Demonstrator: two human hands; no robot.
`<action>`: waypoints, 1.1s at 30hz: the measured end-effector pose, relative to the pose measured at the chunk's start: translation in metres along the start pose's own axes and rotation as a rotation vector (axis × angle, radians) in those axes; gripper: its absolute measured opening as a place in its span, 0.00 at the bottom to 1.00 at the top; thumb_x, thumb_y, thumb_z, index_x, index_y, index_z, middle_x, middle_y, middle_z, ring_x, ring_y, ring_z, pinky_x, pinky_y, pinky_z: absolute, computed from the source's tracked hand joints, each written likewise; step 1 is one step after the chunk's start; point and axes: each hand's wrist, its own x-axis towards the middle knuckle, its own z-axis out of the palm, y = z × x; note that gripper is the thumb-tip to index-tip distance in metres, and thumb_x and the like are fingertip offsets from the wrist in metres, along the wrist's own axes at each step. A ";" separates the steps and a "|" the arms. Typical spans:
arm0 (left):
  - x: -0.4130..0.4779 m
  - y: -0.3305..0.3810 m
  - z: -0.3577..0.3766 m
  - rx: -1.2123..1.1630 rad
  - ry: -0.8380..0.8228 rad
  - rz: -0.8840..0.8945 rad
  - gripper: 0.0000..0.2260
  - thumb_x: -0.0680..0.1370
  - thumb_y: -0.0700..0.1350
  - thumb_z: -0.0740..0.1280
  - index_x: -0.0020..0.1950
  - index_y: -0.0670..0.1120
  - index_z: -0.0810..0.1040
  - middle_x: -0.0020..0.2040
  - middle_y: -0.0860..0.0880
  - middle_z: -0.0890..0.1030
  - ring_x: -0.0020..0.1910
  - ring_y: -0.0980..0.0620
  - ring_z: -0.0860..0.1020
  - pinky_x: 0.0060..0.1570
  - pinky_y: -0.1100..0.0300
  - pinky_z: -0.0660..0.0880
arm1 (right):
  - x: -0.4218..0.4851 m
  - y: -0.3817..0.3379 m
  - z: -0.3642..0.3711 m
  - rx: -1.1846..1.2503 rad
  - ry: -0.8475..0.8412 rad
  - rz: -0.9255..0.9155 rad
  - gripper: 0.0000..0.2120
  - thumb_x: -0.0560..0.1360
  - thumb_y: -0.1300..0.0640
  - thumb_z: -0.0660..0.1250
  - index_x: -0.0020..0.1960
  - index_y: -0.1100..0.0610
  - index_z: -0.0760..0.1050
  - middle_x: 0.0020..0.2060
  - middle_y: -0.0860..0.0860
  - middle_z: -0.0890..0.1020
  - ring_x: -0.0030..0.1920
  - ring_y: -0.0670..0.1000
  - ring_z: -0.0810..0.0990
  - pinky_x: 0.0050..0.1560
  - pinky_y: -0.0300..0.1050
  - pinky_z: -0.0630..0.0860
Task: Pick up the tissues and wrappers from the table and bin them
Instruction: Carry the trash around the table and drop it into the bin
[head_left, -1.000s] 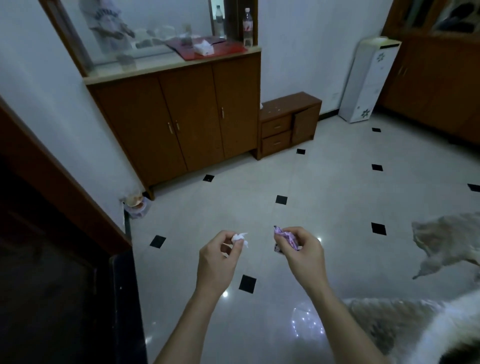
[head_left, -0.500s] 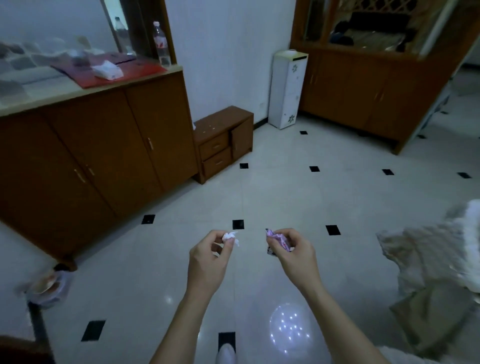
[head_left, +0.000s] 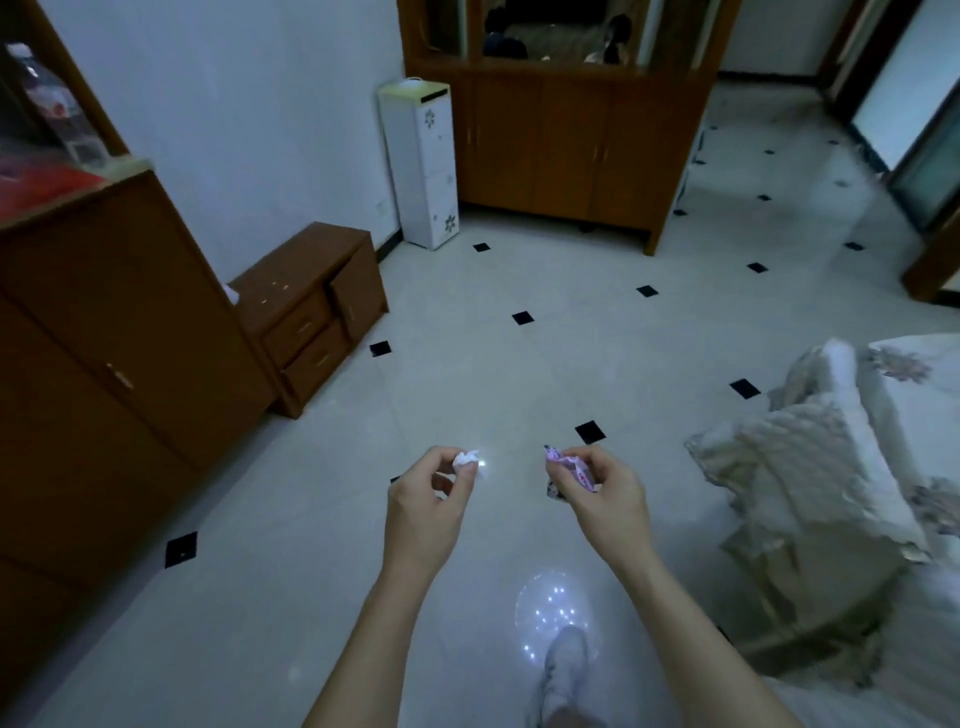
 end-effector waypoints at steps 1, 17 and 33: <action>0.011 0.001 0.008 -0.009 -0.019 0.000 0.05 0.77 0.47 0.69 0.41 0.51 0.79 0.42 0.55 0.84 0.34 0.53 0.77 0.33 0.65 0.70 | 0.010 0.002 -0.002 -0.001 0.023 0.000 0.03 0.73 0.57 0.74 0.41 0.55 0.81 0.29 0.45 0.83 0.33 0.43 0.81 0.40 0.41 0.77; 0.263 0.074 0.265 -0.030 -0.312 0.103 0.05 0.78 0.49 0.68 0.41 0.52 0.79 0.40 0.53 0.84 0.36 0.51 0.78 0.37 0.56 0.75 | 0.303 0.018 -0.128 0.033 0.298 0.031 0.04 0.72 0.57 0.74 0.40 0.52 0.81 0.34 0.49 0.84 0.37 0.48 0.83 0.41 0.46 0.79; 0.420 0.118 0.468 -0.060 -0.517 0.141 0.06 0.78 0.46 0.68 0.41 0.53 0.80 0.39 0.58 0.84 0.35 0.51 0.77 0.34 0.64 0.72 | 0.506 0.043 -0.233 0.058 0.452 0.115 0.04 0.72 0.60 0.74 0.40 0.54 0.81 0.32 0.46 0.84 0.34 0.45 0.83 0.49 0.57 0.83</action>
